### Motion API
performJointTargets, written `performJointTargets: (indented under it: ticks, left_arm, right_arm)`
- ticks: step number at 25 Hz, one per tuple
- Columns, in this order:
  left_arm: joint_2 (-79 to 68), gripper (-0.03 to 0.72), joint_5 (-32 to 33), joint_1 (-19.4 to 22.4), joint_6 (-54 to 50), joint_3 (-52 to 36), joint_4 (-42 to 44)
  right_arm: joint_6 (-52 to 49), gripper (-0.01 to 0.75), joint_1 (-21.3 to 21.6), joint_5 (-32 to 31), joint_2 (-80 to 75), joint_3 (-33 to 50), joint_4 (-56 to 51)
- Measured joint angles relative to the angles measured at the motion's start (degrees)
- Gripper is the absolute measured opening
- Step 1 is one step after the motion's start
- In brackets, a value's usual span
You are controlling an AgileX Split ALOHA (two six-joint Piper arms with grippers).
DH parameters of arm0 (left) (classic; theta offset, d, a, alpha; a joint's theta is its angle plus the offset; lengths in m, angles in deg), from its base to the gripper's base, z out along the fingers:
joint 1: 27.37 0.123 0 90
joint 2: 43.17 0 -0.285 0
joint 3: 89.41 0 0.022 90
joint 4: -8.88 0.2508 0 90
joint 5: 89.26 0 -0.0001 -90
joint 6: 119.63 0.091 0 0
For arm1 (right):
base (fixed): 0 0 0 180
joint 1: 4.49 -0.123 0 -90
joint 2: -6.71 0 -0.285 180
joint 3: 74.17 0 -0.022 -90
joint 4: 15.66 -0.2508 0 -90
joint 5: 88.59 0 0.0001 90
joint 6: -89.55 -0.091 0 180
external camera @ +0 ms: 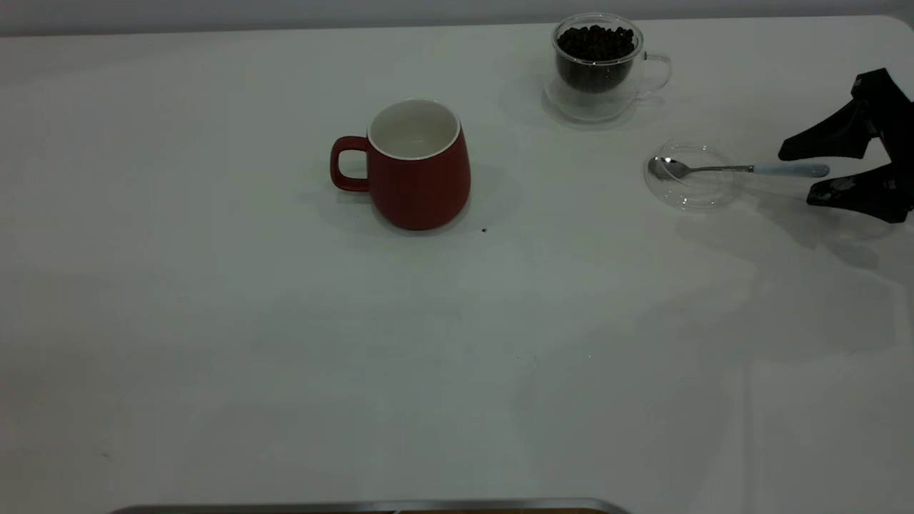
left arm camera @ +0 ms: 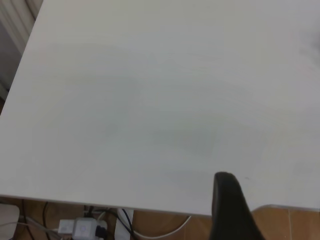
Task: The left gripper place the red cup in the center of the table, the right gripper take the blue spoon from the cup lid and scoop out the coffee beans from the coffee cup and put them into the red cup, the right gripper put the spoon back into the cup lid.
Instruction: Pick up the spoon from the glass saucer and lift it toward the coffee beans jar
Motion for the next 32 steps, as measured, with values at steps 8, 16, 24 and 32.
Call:
performJointTargets:
  ticks: [8, 16, 24, 32]
  left_arm:
    - [0.0, 0.482, 0.0, 0.0, 0.0, 0.0, 0.0]
    - [0.0, 0.482, 0.0, 0.0, 0.0, 0.0, 0.0]
    - [0.0, 0.482, 0.0, 0.0, 0.0, 0.0, 0.0]
    - [0.0, 0.482, 0.0, 0.0, 0.0, 0.0, 0.0]
  right_arm:
    - [0.9, 0.584, 0.0, -0.9, -2.8, -3.5, 1.1]
    - [1.1, 0.564, 0.0, -2.1, -4.0, -4.9, 2.2]
    - [1.6, 0.457, 0.0, -2.2, -4.0, -5.1, 2.4]
    - [1.9, 0.31, 0.0, -2.3, -4.0, -5.4, 2.8]
